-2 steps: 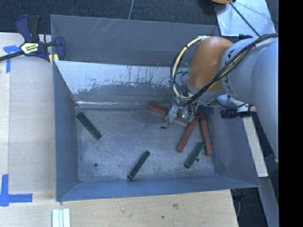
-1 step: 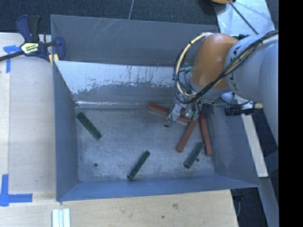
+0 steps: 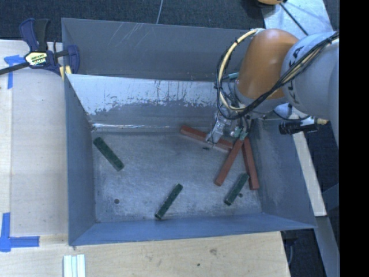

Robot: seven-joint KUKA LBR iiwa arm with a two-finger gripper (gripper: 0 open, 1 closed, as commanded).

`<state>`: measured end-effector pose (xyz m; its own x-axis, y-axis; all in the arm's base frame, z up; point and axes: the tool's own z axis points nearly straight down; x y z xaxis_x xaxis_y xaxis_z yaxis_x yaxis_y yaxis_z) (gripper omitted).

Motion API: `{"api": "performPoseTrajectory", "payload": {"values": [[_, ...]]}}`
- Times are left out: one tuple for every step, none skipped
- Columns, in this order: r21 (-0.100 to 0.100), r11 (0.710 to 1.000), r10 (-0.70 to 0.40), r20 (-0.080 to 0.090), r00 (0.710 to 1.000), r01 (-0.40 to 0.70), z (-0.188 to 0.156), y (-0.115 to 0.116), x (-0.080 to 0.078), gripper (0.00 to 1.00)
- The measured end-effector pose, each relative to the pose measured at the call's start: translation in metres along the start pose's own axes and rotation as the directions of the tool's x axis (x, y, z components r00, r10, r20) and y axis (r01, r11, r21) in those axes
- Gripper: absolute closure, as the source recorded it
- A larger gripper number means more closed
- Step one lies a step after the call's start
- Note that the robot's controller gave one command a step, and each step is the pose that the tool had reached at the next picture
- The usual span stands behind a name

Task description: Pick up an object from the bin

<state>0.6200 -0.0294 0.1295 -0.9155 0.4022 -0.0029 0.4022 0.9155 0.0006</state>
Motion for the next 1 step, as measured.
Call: {"api": "performPoseTrajectory", "payload": {"values": [[0.002, 0.959, 0.283, -0.002, 0.959, -0.283, 0.0469, -0.0067, 0.0104, 0.0]]}}
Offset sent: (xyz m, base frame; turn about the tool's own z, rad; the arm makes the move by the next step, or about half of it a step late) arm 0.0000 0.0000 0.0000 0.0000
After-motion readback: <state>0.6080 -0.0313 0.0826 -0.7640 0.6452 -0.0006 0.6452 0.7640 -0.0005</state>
